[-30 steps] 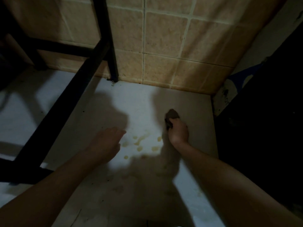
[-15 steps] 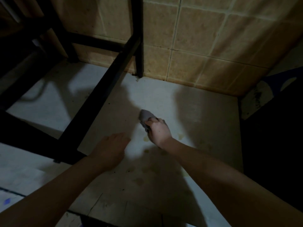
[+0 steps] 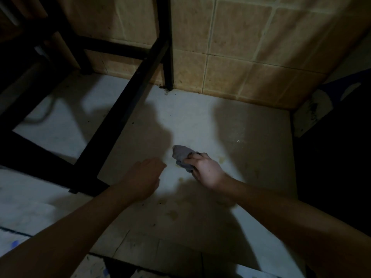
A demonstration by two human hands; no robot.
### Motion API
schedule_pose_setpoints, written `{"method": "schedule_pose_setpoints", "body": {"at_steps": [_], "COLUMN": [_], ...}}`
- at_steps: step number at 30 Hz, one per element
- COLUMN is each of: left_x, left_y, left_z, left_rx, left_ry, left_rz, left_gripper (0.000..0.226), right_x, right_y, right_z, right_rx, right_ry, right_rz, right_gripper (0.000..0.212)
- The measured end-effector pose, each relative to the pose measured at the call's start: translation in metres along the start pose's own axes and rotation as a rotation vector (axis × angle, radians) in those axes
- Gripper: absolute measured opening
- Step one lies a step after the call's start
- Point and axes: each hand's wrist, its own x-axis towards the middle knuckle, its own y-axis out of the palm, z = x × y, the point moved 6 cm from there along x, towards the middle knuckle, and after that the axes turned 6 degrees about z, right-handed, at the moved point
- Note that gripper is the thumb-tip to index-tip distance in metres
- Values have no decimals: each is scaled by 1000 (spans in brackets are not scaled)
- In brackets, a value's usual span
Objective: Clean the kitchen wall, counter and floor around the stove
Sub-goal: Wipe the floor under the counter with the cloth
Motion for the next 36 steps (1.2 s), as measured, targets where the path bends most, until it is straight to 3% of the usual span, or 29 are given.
{"method": "schedule_pose_setpoints", "body": {"at_steps": [11,19,27,31,34,36], "left_x": [-18,-19,3,11,14,16], "left_y": [2,3,-1,-1,-6,-8], "left_z": [10,8,-1,-12,-22,-27], "left_rx": [-39,-26,3,29,49,68], "left_ry": [28,46,24,41,81,98], "left_rz": [-19,-15,-12,5,-25,-29], "left_gripper": [53,54,53,51,45,43], "right_x": [37,25,-12,-31,-50,-62], "right_y": [-33,-11,10,-8,-34,-40], "right_z": [-22,21,17,-11,-26,-52], "right_rx": [212,45,-219,-99,-24,29], "right_ry": [273,33,-50,49,70,224], "right_rz": [-227,-37,125,43,-223,-236], "right_gripper": [37,36,41,38,30,32]}}
